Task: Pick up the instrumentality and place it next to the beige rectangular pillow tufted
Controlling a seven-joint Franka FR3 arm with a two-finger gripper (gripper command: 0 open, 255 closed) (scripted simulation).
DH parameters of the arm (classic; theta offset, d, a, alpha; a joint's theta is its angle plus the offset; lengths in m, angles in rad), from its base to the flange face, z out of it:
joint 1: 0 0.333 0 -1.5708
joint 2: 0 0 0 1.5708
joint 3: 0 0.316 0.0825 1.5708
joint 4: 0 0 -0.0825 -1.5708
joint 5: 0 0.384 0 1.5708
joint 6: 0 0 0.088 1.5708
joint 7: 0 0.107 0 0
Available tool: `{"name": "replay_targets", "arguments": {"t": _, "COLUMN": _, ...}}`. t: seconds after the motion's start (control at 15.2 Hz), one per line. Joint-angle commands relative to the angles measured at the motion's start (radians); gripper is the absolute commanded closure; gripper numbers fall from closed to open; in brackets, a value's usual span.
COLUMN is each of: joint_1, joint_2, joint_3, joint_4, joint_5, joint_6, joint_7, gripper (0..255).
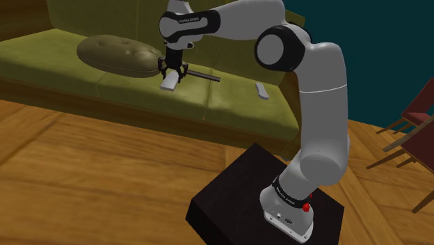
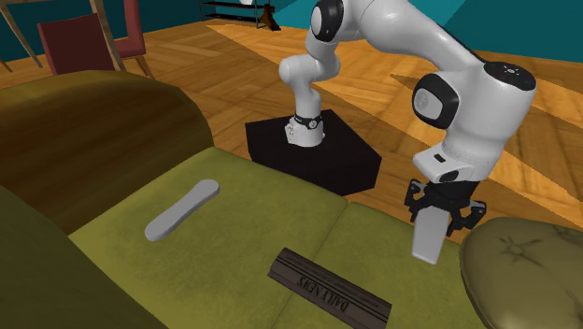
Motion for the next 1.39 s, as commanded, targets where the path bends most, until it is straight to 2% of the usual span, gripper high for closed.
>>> {"name": "replay_targets", "arguments": {"t": 0.0, "joint_1": 0.000, "joint_2": 0.003, "joint_3": 0.000, "joint_4": -0.022, "joint_5": 0.000, "joint_6": 0.026, "joint_7": -0.001, "gripper": 255}}
{"name": "replay_targets", "arguments": {"t": 0.2, "joint_1": 0.000, "joint_2": 0.015, "joint_3": 0.000, "joint_4": -0.040, "joint_5": 0.001, "joint_6": 0.056, "joint_7": -0.001, "gripper": 255}}
{"name": "replay_targets", "arguments": {"t": 0.73, "joint_1": 0.000, "joint_2": 0.015, "joint_3": 0.000, "joint_4": -0.040, "joint_5": 0.001, "joint_6": 0.056, "joint_7": -0.001, "gripper": 255}}
{"name": "replay_targets", "arguments": {"t": 0.79, "joint_1": 0.000, "joint_2": 0.015, "joint_3": 0.000, "joint_4": -0.040, "joint_5": 0.001, "joint_6": 0.056, "joint_7": -0.001, "gripper": 0}}
{"name": "replay_targets", "arguments": {"t": 1.12, "joint_1": 0.000, "joint_2": 0.015, "joint_3": 0.000, "joint_4": -0.040, "joint_5": 0.001, "joint_6": 0.056, "joint_7": -0.001, "gripper": 0}}
{"name": "replay_targets", "arguments": {"t": 1.32, "joint_1": 0.000, "joint_2": -0.013, "joint_3": -0.001, "joint_4": 0.016, "joint_5": -0.001, "joint_6": -0.028, "joint_7": 0.000, "gripper": 0}}
